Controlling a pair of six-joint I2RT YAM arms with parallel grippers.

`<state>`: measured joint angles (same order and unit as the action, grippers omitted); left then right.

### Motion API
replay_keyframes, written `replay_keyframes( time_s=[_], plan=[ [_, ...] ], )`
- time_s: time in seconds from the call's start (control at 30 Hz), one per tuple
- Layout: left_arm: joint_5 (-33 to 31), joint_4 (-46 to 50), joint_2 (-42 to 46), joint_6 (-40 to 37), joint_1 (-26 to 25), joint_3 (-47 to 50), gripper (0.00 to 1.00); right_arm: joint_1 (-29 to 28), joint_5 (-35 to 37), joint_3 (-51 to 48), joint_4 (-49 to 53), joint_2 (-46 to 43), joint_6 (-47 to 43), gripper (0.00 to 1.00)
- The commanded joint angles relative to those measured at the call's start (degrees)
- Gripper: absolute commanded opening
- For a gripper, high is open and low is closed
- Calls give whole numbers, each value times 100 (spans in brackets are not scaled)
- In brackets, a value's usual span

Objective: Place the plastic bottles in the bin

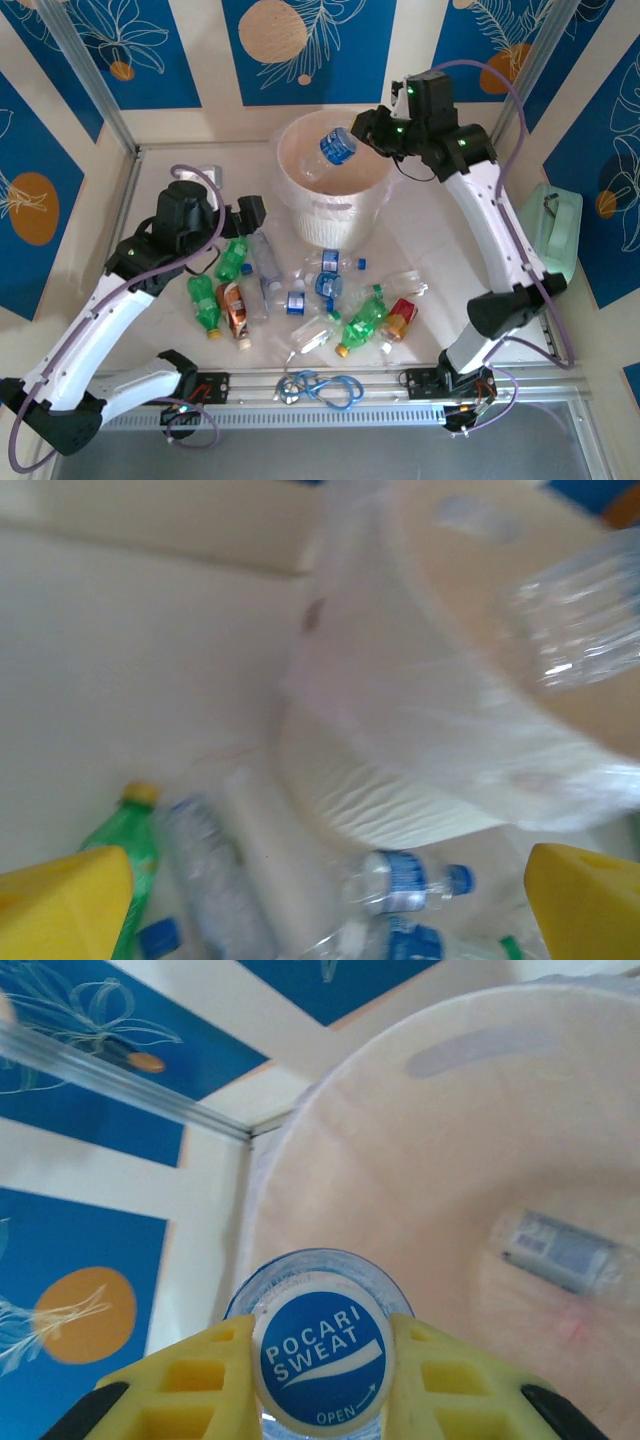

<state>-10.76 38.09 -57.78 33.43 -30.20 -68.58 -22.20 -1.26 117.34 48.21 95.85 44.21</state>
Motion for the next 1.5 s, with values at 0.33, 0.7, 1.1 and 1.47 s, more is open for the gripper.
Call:
replay_keyframes(
  time_s=[0.33,0.7,1.1,1.47],
  plan=[
    [420,1148,422,1028,1105,1191,100,-192,430,692,602,1098,-369,41],
    [498,1292,127,794,1151,829,100,-426,1028,2097,1477,1103,-739,71],
    [737,1610,206,664,1165,285,100,-1787,2821,-599,1968,-1778,-621,70],
    [1302,1239,-184,526,1169,382,91,-1911,2914,-4071,2357,-4111,978,70]
  ],
)
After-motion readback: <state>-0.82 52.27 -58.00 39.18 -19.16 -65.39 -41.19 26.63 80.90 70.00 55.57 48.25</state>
